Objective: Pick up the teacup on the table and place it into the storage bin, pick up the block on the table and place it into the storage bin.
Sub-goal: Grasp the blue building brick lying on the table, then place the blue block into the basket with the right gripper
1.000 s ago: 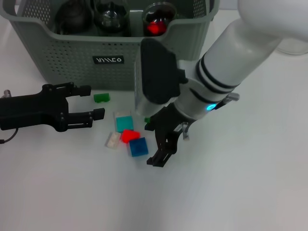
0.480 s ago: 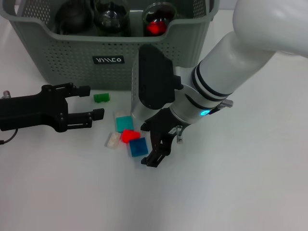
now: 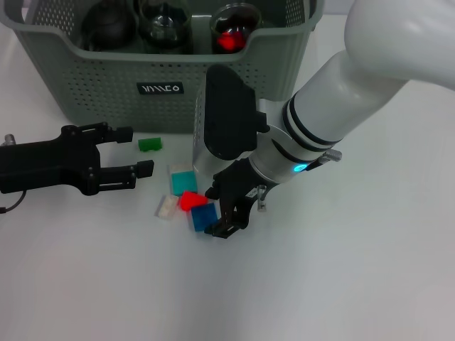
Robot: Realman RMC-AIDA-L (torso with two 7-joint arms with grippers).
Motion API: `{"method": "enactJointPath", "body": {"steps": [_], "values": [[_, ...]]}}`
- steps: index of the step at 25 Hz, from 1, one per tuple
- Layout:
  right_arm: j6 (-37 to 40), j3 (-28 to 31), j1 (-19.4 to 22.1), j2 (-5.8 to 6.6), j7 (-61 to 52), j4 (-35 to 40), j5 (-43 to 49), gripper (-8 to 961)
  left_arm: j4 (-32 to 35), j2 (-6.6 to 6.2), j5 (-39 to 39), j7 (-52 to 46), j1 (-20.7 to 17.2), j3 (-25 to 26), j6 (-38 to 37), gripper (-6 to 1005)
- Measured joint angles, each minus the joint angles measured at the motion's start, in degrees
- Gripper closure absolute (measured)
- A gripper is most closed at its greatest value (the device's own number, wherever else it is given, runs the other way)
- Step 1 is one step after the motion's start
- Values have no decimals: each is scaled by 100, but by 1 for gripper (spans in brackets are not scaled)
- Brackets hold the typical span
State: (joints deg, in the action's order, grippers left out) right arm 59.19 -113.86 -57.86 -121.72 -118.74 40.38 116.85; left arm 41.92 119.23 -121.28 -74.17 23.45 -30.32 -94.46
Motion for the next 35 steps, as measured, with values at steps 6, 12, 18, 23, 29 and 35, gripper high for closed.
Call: {"method": "enactJointPath", "body": {"steps": [6,12,18,23,29,35], "values": [[-24,-11,8,0,0,-15,-6,314,0,4,0,0,-7,0,7,202],[-24,-60,17,0,0,-16,-32,313,0,4,0,-1,-7,0,7,202],[-23,-78,12,0,-10,-18,-71,344,0,4,0,-1,-7,0,7,202],[-65,-90,2,0,-134,-27,-74,370,0,4,0,-1,-7,0,10,201],[27,-78,65,38,-212,149,-75,529,0,-5,0,-1,-15,6,6,201],[442,88,549,130,-434,853,130,529,52,-47,-18,-1,-99,104,-14,201]]}}
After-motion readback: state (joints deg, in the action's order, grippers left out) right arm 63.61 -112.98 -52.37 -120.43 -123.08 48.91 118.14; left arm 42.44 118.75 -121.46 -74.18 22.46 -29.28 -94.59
